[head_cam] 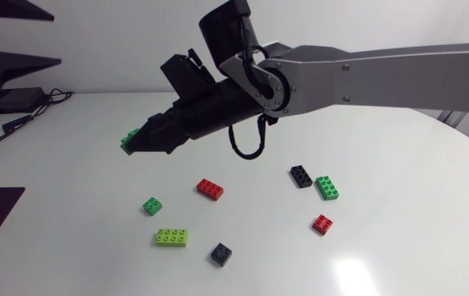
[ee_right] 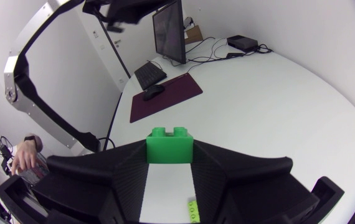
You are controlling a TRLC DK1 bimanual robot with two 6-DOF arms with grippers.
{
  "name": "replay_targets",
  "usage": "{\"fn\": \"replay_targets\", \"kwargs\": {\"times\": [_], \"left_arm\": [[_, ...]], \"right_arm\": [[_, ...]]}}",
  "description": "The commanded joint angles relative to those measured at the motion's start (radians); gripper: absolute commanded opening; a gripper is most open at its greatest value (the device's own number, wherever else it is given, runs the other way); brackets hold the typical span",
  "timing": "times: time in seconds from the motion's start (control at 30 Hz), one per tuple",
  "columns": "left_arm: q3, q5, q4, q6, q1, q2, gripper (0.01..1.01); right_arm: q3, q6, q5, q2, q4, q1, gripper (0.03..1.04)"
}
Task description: Separate the duplo bricks
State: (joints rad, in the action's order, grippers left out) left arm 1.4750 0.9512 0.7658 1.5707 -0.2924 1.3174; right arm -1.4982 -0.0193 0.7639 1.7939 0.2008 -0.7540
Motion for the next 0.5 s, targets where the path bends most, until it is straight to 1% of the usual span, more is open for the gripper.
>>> {"fn": "replay_targets", "kwargs": {"times": [0.0,0.03,0.07,0.1,0.17,0.23,0.27,0.37,0.4,0.43,0.47], "left_arm": [[-0.228,-0.088,-0.399,-0.462,0.084,-0.139,0.897],[-0.197,-0.078,-0.342,-0.452,0.073,-0.113,0.895],[-0.188,-0.080,-0.307,-0.422,0.087,-0.095,0.895],[-0.200,-0.121,-0.318,-0.414,0.108,-0.076,0.895],[-0.234,-0.152,-0.375,-0.459,0.118,-0.043,0.890],[-0.283,-0.196,-0.413,-0.482,0.139,-0.024,0.884],[-0.323,-0.215,-0.464,-0.535,0.151,-0.024,0.879],[-0.469,-0.319,-0.706,-0.707,0.197,-0.027,0.851],[-0.495,-0.339,-0.741,-0.756,0.211,-0.027,0.844],[-0.519,-0.347,-0.760,-0.788,0.220,-0.027,0.821],[-0.544,-0.347,-0.769,-0.819,0.236,-0.029,0.821]], "right_arm": [[-0.008,-0.014,-0.008,0.018,0.009,-0.008,0.26],[-0.008,-0.014,-0.009,0.018,0.009,-0.008,0.26],[-0.010,-0.016,-0.009,0.018,0.009,-0.008,0.26],[-0.008,-0.016,-0.011,0.018,0.009,-0.008,0.26],[0.000,-0.018,-0.018,0.016,0.009,-0.008,0.26],[0.009,-0.021,-0.026,0.013,0.009,-0.004,0.26],[0.013,-0.024,-0.031,0.013,0.009,0.001,0.26],[0.013,-0.027,-0.037,0.021,0.009,0.010,0.26],[0.010,-0.028,-0.038,0.024,0.009,0.010,0.26],[0.006,-0.028,-0.041,0.027,0.009,0.010,0.26],[0.000,-0.028,-0.044,0.032,0.009,0.007,0.26]]}}
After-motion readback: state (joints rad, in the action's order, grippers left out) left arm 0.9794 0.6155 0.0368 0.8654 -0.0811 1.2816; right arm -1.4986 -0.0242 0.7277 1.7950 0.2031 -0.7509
